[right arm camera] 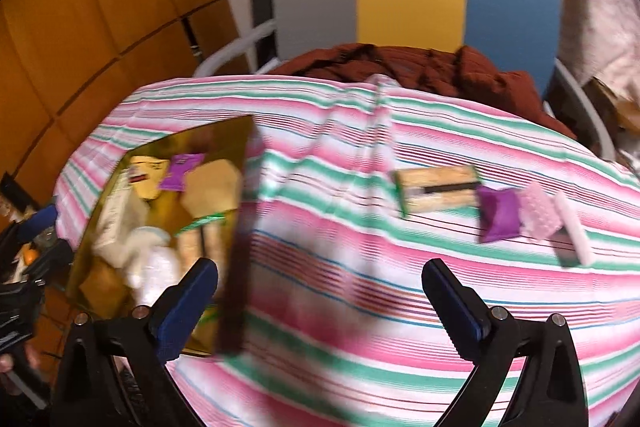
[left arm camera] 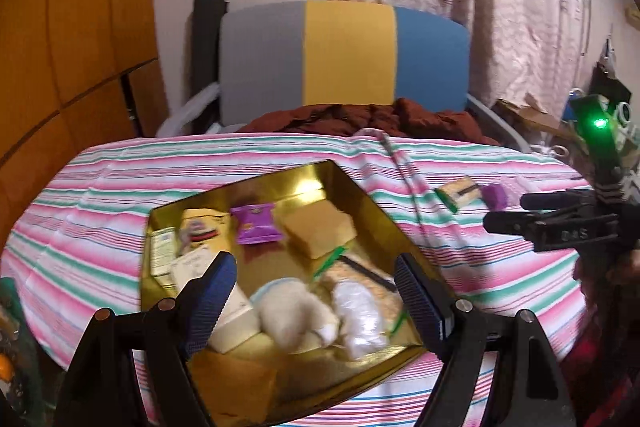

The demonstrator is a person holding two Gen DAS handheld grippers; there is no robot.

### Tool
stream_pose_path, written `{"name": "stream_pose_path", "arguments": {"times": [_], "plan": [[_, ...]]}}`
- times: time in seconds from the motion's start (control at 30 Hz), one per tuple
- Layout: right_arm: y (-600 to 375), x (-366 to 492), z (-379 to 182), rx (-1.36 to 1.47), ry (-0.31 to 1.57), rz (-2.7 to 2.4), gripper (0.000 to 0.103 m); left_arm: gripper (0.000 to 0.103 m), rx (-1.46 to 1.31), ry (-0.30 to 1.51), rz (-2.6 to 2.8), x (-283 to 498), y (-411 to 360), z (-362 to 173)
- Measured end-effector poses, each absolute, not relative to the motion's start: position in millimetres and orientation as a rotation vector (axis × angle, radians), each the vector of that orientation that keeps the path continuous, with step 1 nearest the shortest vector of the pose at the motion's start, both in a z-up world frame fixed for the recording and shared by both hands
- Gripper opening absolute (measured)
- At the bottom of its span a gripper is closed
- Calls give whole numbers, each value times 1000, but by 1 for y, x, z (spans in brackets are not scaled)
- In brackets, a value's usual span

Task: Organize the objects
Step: 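Move both tools back toward the remaining items on the cloth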

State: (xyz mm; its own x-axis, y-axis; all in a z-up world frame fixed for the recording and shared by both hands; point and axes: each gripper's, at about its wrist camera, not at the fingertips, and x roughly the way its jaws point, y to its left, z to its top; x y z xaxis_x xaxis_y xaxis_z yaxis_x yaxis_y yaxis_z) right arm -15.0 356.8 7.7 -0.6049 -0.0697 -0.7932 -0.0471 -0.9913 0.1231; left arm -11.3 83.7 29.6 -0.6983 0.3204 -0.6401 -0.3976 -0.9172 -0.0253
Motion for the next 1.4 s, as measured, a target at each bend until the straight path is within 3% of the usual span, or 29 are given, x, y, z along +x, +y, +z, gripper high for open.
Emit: {"name": "stream_pose_path", "arguments": {"times": [0.33,0.57,1.4], "plan": [[485,-13,-3,1481,-375,-3047,103,81,-954,198,2469,-13,113,24],[571,6,-38,1591,-901,-3084,103,81,-964,270,2399,-20,147,22],[570,10,-36,1565,-990,-3021,103,81,-1091,647,2063,-112,349,-33]]}}
